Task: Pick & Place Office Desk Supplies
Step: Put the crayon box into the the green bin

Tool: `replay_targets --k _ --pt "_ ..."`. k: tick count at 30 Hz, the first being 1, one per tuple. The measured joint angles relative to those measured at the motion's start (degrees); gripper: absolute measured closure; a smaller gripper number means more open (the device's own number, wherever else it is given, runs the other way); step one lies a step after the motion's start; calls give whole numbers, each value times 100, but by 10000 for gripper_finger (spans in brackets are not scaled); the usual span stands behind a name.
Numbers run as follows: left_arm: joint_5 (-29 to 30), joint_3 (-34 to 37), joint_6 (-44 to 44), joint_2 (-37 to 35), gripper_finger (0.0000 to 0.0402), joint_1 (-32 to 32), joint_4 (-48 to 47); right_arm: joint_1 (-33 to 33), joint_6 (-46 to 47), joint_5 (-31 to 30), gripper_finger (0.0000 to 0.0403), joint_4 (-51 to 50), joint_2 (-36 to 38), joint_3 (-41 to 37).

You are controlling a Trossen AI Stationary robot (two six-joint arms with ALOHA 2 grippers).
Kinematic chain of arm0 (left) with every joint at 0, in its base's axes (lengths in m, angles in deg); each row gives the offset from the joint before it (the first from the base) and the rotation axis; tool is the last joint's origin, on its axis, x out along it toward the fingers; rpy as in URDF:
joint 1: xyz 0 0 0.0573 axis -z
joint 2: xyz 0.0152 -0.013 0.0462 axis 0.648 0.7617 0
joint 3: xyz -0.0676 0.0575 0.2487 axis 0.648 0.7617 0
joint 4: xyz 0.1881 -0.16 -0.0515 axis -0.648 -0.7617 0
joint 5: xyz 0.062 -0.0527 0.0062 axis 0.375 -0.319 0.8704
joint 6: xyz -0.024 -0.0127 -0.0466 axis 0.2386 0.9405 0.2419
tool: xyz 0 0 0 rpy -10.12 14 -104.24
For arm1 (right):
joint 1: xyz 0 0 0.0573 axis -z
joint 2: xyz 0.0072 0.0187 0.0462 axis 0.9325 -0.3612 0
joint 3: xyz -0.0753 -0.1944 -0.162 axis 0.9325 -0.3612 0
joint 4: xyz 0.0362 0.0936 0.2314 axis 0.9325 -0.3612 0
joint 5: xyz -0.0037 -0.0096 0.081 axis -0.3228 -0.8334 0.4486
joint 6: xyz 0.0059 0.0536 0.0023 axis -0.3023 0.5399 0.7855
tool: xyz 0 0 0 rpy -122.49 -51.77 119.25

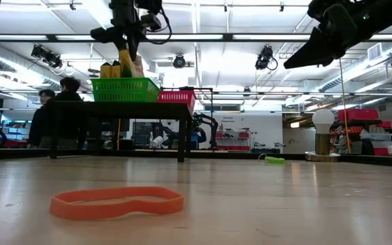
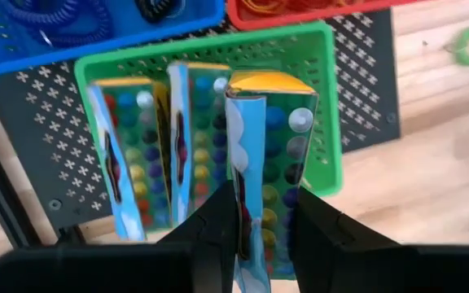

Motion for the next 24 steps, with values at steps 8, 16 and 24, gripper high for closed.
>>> replay_targets --k 8,16,24 --pt "215 0 -47 109 315 -89 -4 0 108 10 392 0 0 0" --pt "237 -4 -68 183 285 -8 -6 2 102 10 392 -4 0 0" --pt "404 -2 -129 307 284 1 -4 2 99 38 392 -7 0 0"
